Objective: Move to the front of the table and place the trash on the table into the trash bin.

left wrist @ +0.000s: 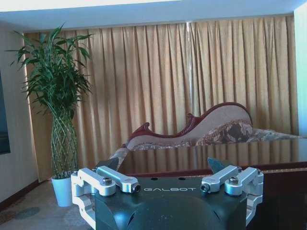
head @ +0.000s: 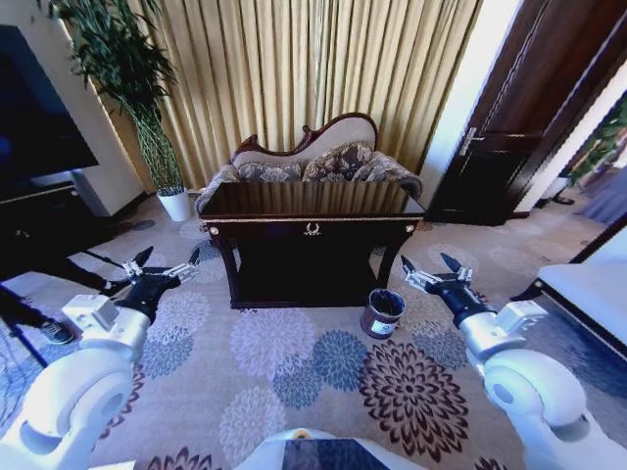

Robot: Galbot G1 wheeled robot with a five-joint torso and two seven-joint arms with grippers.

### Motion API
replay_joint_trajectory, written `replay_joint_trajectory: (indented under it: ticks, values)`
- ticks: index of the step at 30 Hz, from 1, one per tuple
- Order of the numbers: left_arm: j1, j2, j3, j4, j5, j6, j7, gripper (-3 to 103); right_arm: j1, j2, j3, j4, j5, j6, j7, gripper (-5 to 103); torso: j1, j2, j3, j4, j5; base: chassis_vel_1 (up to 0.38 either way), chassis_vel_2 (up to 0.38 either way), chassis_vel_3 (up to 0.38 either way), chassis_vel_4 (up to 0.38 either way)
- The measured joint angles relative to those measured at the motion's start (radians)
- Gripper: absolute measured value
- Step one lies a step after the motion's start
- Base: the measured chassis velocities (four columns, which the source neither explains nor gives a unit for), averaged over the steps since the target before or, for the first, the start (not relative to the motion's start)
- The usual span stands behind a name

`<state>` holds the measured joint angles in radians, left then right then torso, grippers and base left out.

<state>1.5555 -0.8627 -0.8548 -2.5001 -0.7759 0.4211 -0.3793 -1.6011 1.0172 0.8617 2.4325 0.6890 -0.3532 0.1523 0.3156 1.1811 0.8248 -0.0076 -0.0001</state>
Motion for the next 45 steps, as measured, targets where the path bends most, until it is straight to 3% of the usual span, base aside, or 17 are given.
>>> replay_joint_trajectory:
  ticks: [27,45]
  values:
    - [0.002,-0.003,0.002,0.0,0.001,-0.018,0.003,100,-0.022,0.029,0.001,-0.005,-0.026,0.043,-0.002,100,0.0,0.0,0.0,-0.0001,0.0005,0.134,-0.147,-0.139,0.151]
    - [0.032,-0.069,0.003,0.0,0.032,-0.035,-0.019,100,-0.035,0.107,0.016,0.011,-0.09,0.045,0.018,100,0.0,0.0,0.0,0.0002,0.0,0.003,-0.002,-0.006,-0.001]
